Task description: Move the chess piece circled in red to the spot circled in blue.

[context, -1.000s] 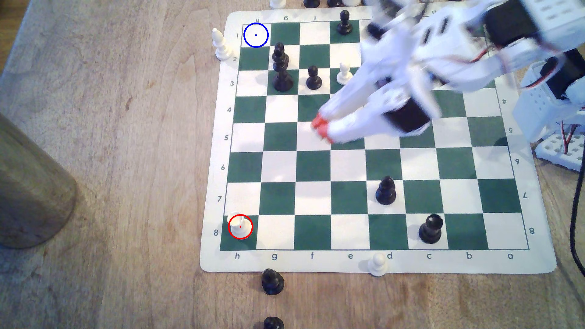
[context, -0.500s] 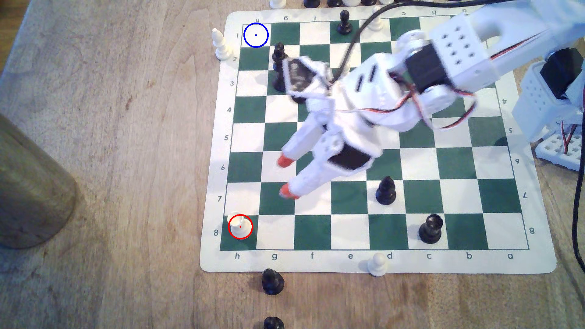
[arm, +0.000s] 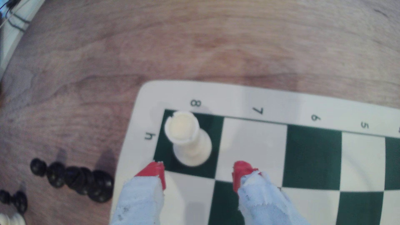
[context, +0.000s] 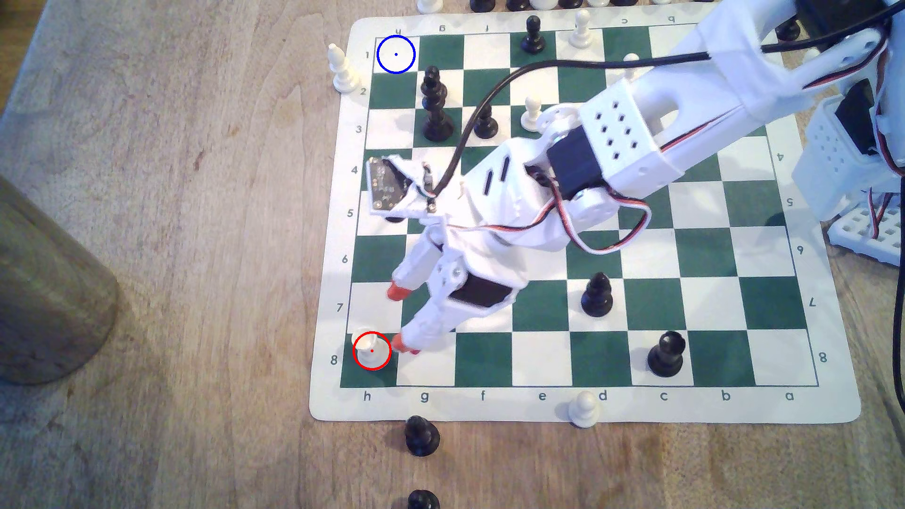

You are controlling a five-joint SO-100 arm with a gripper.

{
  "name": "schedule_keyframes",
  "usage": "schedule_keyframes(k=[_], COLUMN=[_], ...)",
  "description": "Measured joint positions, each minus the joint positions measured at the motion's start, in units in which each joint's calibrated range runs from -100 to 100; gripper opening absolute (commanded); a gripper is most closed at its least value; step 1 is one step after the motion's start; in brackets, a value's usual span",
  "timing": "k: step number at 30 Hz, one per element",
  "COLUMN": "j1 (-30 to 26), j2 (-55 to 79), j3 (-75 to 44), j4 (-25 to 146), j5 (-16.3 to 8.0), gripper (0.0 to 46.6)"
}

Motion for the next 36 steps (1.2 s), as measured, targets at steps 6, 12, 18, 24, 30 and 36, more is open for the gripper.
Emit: schedule_keyframes(k=[6,12,18,24,30,36], j1=[-0.07,-0.37,-0.37,-0.37,-0.74,-0.88], j2=[3.1,5.78,8.13,9.8,10.81,10.98], j3=[-4.97,-6.15,-9.4,-11.75,-13.01,-13.1], j4=[0.0,0.0,0.0,0.0,0.0,0.0], j5=[0.0,0.0,0.0,0.0,0.0,0.0], gripper=[18.2,17.5,16.0,14.9,15.3,15.4])
